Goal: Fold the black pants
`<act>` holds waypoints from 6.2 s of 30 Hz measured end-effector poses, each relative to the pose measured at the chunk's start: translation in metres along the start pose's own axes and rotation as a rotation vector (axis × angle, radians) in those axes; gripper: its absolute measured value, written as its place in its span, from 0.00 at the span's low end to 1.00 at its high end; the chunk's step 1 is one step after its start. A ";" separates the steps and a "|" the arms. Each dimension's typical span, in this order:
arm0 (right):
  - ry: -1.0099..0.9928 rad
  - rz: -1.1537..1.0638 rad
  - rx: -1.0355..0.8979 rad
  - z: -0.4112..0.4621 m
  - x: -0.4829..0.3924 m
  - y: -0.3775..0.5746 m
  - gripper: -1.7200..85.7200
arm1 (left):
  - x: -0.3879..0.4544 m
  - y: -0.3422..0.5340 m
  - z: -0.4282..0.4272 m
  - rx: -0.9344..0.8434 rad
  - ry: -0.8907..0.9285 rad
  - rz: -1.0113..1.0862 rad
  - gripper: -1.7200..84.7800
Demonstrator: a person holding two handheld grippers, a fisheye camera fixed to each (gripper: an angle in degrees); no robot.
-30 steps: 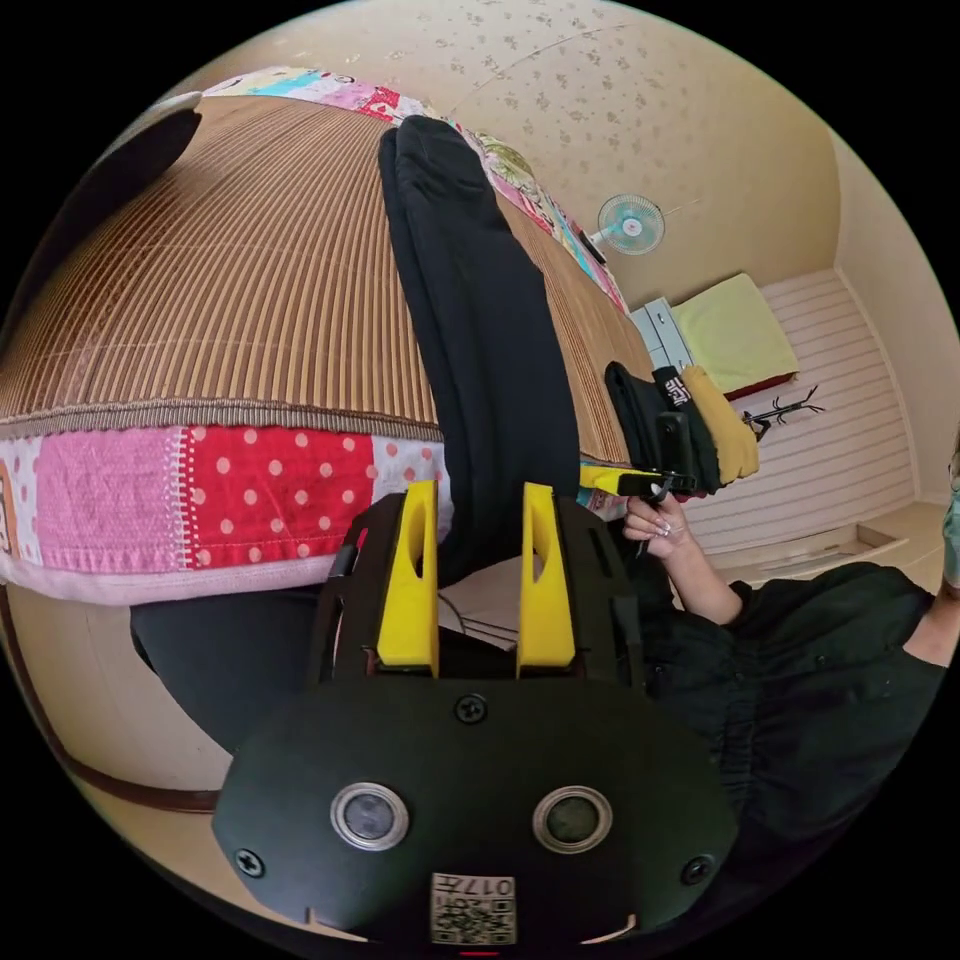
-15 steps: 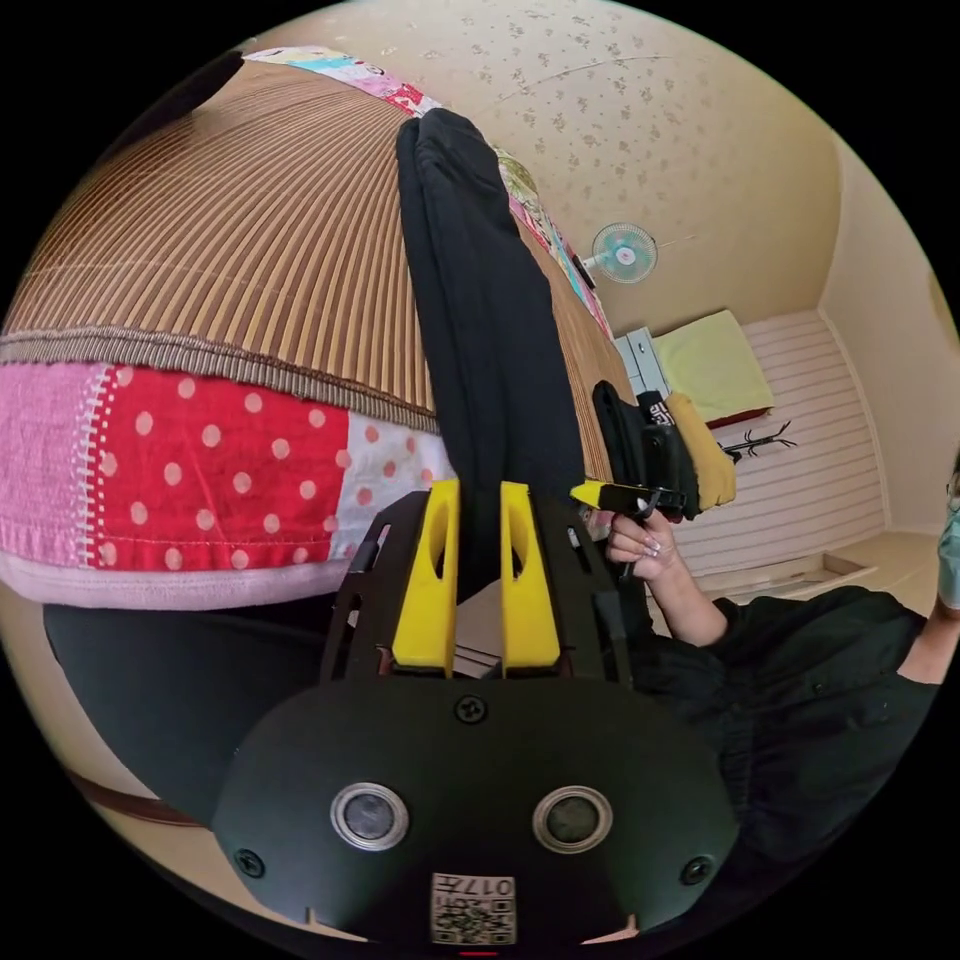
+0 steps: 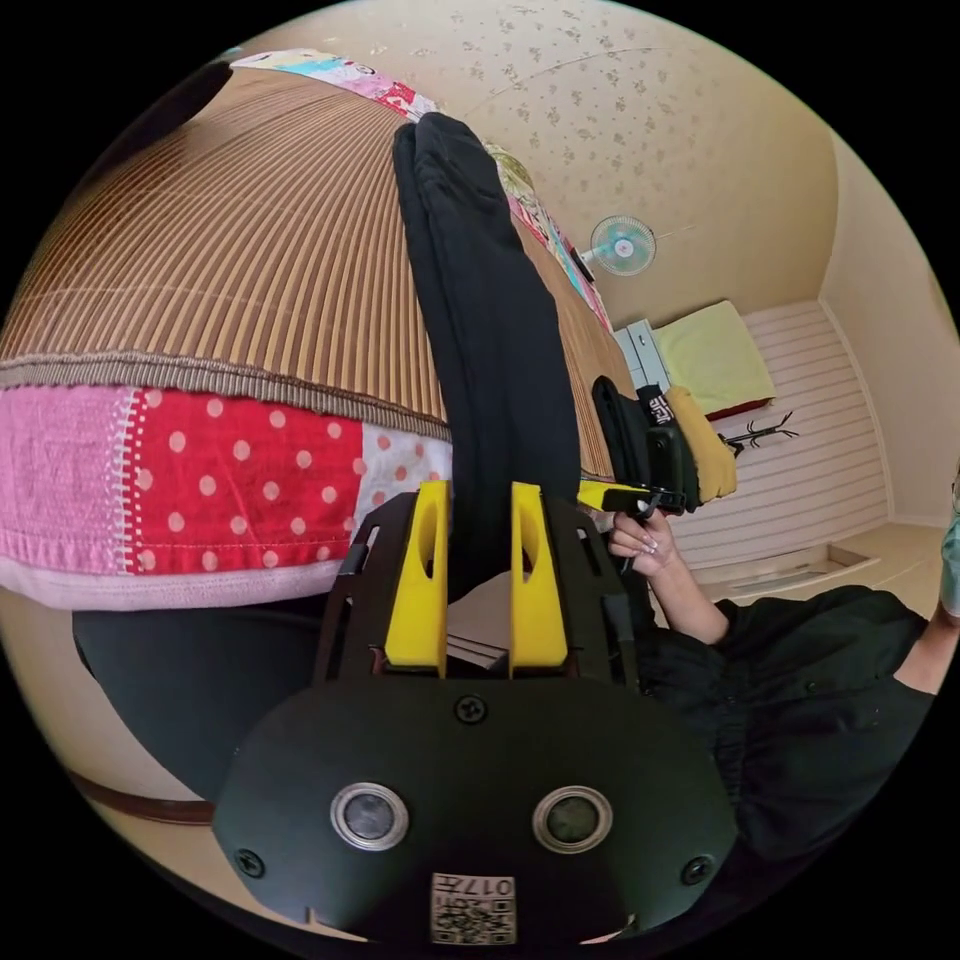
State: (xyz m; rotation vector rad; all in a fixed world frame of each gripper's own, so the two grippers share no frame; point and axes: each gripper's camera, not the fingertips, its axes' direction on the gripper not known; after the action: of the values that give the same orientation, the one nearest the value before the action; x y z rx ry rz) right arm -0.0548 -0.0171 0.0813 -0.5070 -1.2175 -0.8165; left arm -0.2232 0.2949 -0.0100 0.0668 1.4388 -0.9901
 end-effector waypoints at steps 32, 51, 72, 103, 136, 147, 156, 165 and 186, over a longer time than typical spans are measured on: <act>-0.384 -0.242 0.160 -0.011 -0.101 0.113 0.04 | 0.132 0.047 -0.018 0.100 0.315 0.402 0.08; -0.236 -0.916 0.453 -0.163 -0.410 0.206 0.03 | 0.427 0.071 -0.159 0.526 0.354 0.967 0.09; 0.143 -0.434 0.449 -0.168 -0.407 0.021 0.05 | 0.404 -0.179 -0.044 0.294 0.210 0.511 0.08; 0.279 -0.123 -0.130 0.079 -0.152 0.155 0.06 | 0.116 0.026 0.198 -0.330 0.140 0.138 0.09; 0.139 -0.015 0.275 -0.106 -0.010 0.060 0.31 | 0.088 -0.064 0.104 0.082 0.075 0.073 0.34; -0.047 -0.022 0.274 -0.145 0.055 0.082 0.28 | 0.109 -0.042 0.103 0.107 0.063 0.084 0.31; -0.161 -0.057 0.281 -0.173 0.084 0.086 0.19 | 0.136 -0.041 0.084 0.139 0.138 0.067 0.21; -0.204 -0.112 0.258 -0.130 0.064 0.044 0.18 | 0.142 -0.055 -0.002 0.261 0.059 0.081 0.21; -0.263 -0.086 0.348 0.278 -0.172 -0.255 0.18 | 0.069 -0.209 -0.463 0.204 -0.528 0.130 0.20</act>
State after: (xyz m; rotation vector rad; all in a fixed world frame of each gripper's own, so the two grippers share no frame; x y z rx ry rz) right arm -0.4456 0.0748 -0.0216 -0.2832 -1.5964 -0.6027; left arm -0.7227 0.4005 -0.0543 0.0427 0.8399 -0.9559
